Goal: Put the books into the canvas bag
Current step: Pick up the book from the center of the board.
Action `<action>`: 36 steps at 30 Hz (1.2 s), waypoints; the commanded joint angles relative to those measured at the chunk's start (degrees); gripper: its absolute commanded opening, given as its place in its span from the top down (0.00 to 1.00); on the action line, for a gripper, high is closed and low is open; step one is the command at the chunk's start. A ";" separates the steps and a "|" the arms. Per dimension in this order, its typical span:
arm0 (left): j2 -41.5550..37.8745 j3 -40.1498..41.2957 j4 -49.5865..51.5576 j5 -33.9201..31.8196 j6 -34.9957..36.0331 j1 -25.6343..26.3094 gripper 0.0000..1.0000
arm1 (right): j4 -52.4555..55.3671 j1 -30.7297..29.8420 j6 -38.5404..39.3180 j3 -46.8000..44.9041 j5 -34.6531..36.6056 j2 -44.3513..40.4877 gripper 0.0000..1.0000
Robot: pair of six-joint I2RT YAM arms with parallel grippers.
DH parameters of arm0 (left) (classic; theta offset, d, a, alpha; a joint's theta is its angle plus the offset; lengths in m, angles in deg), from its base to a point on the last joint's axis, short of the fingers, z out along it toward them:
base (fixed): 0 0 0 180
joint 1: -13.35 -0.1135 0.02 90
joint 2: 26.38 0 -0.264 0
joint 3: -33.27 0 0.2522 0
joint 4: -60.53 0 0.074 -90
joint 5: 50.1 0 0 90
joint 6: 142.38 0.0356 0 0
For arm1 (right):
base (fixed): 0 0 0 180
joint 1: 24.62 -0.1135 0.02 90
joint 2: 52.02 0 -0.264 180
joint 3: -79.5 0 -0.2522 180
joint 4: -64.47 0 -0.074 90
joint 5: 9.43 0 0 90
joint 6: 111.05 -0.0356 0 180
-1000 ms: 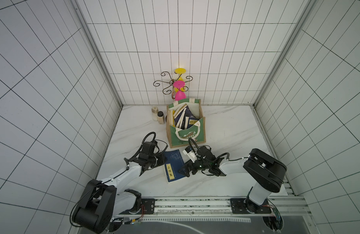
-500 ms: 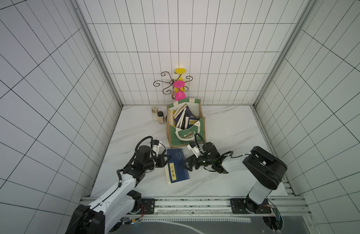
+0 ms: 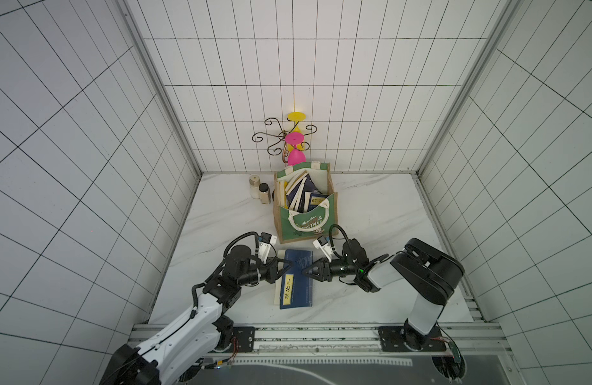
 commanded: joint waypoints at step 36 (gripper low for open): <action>-1.24 -9.83 3.95 5.52 -0.70 14.65 0.28 | 65.71 6.40 18.95 8.39 -17.74 -45.50 1.00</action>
